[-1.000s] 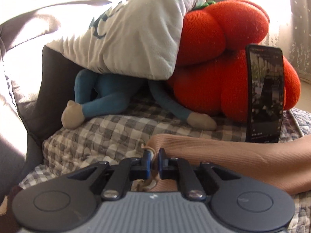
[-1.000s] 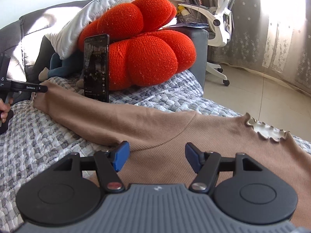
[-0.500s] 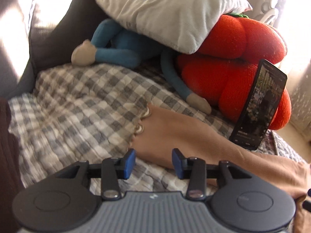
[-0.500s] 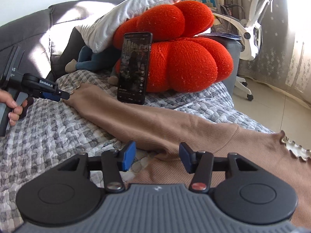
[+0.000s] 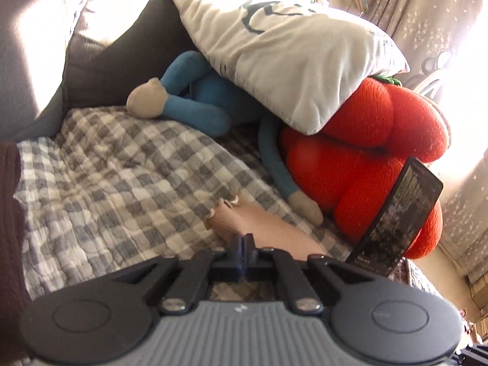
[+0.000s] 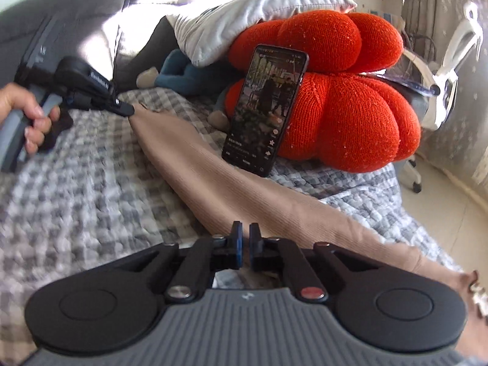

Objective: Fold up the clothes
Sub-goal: 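Grasp the cuff with the left tool and pull the sleeve straight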

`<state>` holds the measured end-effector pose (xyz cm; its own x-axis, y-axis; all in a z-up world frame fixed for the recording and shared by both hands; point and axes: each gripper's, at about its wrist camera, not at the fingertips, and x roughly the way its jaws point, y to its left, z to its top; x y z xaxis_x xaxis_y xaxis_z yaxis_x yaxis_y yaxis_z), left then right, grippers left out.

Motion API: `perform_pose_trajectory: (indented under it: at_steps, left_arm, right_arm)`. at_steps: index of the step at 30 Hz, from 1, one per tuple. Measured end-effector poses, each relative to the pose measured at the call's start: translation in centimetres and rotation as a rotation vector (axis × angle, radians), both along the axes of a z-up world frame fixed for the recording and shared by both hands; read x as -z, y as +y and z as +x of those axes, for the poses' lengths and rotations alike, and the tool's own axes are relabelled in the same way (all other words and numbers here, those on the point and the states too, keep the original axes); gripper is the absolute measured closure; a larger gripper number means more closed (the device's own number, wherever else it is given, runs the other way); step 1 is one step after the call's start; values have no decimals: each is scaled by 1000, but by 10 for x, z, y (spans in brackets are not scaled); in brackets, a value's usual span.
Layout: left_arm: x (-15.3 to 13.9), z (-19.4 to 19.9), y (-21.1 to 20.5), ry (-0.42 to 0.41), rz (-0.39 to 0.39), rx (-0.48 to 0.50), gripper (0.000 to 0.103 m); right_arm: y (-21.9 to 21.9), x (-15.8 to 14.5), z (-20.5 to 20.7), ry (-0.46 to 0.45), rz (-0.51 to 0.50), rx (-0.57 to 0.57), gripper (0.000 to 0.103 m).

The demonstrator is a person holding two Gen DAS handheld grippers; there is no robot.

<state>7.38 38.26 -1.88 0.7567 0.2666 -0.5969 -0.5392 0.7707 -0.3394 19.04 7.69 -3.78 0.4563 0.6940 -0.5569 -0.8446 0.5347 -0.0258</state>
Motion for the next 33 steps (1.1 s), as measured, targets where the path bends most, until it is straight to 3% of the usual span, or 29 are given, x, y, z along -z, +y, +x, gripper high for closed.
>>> perform_pose_trajectory:
  at_steps: [2,4,7,8,10,13,15,17,21,23,26,30,33]
  left_arm:
    - [4,13,-3,121,44,22,100]
    - [8,20,-7,207,91,27,94]
    - [4,9,-15,150,139,-5,64]
    - [2,7,-20,122,148,8,63]
    - [-2,8,-33,73,161,67,63]
    - [-2,14,-60,0,140,202,65]
    - [3,24,-79,-25,117,300,65]
    - [9,38,-99,-39,109,384,73]
    - [28,58,-123,-75,90,514,74]
    - [42,62,-127,-45,77,534,75]
    - [43,54,-133,-38,121,553,75]
    - [35,56,-136,20,171,597,75]
    - [27,57,-127,15,221,547,75]
  right_arm:
    - [-1,0,4,82,15,-27,99]
    - [0,1,0,110,3,-44,88]
    - [-14,-5,1,114,57,-5,85]
    - [-20,-7,3,115,81,18,83]
    - [-28,-12,10,86,95,93,72]
    - [-28,-12,24,59,69,177,72]
    - [-23,-10,32,82,78,190,72]
    - [-15,-8,36,95,73,187,72]
    - [9,0,38,66,-5,147,72]
    - [23,6,41,47,-53,143,72]
    - [39,14,50,20,-88,141,72]
    - [53,13,65,-1,-84,200,77]
    - [50,10,71,18,-52,241,77]
